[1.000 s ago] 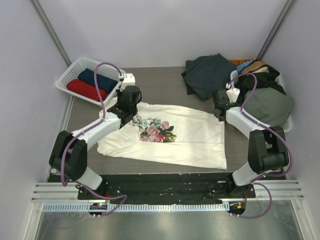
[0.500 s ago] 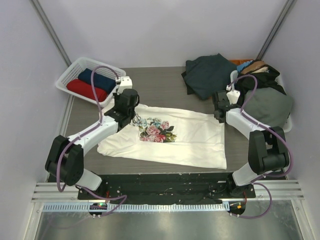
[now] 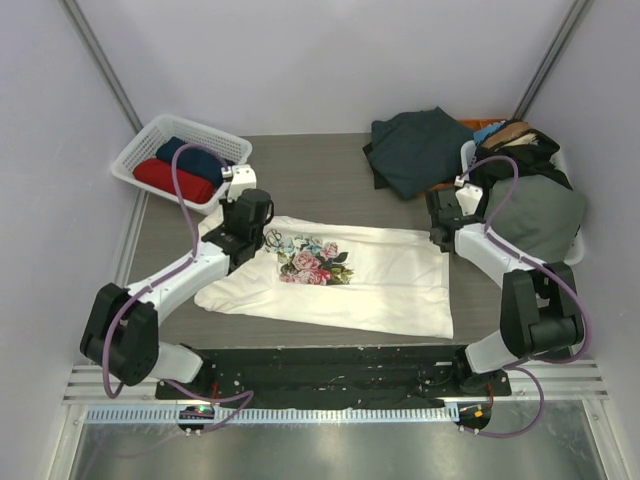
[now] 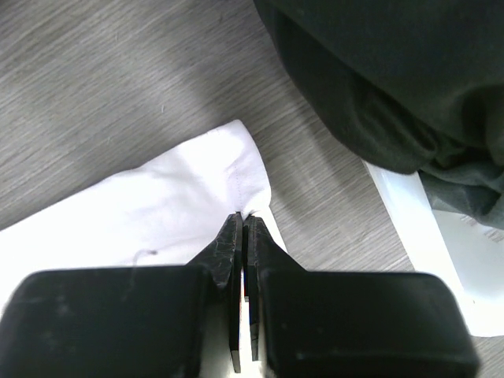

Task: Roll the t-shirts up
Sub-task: Fold the T-shirt at the center of the board.

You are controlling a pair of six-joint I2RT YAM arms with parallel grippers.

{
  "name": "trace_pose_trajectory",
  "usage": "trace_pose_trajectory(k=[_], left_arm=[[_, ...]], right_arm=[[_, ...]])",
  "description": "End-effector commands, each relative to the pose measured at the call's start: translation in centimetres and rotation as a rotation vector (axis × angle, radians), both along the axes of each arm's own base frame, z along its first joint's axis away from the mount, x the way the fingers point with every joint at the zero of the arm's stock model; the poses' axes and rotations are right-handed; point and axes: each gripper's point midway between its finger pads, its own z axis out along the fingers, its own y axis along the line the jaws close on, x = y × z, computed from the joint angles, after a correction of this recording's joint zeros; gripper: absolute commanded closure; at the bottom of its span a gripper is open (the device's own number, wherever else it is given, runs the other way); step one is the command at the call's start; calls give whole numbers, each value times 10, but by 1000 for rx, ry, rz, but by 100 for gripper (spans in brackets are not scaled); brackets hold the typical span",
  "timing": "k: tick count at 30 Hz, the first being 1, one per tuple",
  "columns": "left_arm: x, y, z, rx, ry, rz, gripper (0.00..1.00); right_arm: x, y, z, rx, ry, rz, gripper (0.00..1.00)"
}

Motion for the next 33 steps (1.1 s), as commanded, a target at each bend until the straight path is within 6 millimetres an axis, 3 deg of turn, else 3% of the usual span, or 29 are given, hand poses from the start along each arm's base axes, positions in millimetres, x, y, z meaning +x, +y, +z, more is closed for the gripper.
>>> trace_pose_trajectory(k=[1, 14, 33], left_arm=[[-8, 7, 6, -54, -43, 38, 100], [-36, 19, -7, -93, -17, 53, 100], [-75, 20, -49, -185, 93, 33, 100]], right_arm=[[4, -1, 18, 17, -85, -16, 99], [-16, -1, 7, 33, -56, 1, 99], [-42, 8, -16, 97, -21, 23, 99]])
